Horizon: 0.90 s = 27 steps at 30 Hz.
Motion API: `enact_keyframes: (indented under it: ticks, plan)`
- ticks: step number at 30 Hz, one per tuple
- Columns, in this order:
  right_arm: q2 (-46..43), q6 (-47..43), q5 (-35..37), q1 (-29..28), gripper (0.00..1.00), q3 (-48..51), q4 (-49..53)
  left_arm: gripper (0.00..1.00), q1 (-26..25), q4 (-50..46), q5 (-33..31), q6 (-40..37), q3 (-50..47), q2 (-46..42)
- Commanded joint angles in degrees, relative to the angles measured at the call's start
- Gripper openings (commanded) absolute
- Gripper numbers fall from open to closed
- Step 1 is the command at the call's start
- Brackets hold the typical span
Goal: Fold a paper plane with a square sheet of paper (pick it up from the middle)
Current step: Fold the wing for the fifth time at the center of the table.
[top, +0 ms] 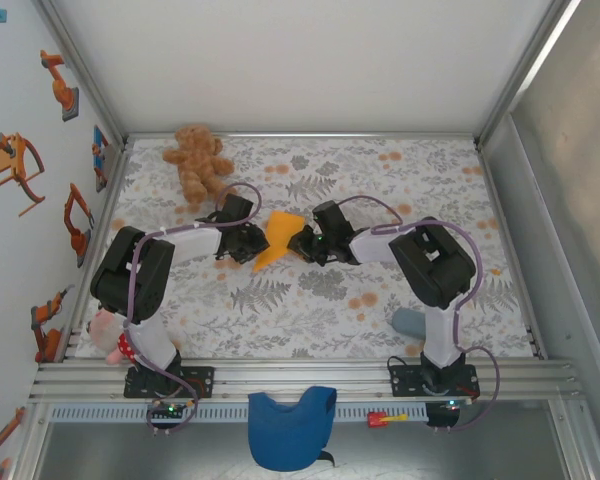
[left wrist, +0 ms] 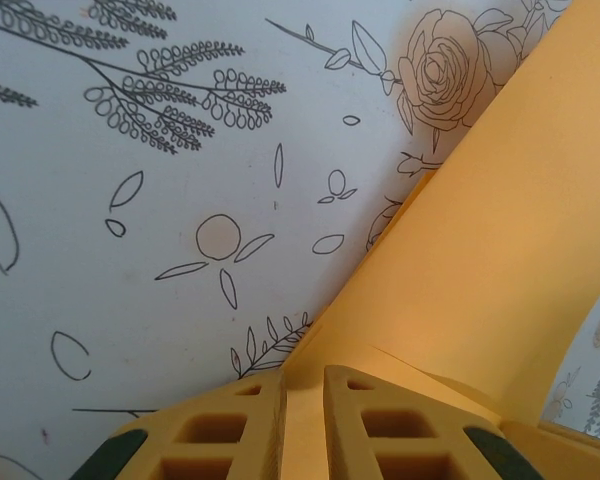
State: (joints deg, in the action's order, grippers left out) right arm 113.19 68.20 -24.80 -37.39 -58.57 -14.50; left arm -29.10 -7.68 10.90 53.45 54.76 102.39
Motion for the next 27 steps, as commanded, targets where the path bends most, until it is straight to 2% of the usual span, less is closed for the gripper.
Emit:
enact_keyframes:
  ticks: [1, 9, 13, 15, 20, 27]
  plan:
    - [1.59, 1.54, -1.81, -0.36, 0.18, -1.24, -4.05, 0.19, 0.44, -3.32, 2.09, 1.03, -1.50, 0.62]
    - [2.31, 3.34, -1.86, -0.14, 0.15, -0.04, -8.44, 0.19, 0.98, -2.60, 3.12, 1.09, -1.90, 0.10]
    - [1.11, 3.28, -0.61, 0.12, 0.05, 0.80, -8.68, 0.22, 1.00, -1.90, 3.18, 0.27, -2.44, -1.95]
    - [-0.49, 2.95, 0.83, 0.25, 0.01, 1.90, -8.91, 0.26, 0.92, -0.78, 3.24, -0.78, -3.02, -4.10]
    - [-4.71, 2.58, 3.10, 0.91, 0.00, 4.82, -9.05, 0.43, -1.03, 1.10, 1.53, -5.85, -4.72, -9.97]
    - [-11.10, 3.16, 5.19, 2.22, 0.00, 9.68, -6.29, 0.56, -6.52, 5.57, -0.46, -13.90, -8.14, -14.48]
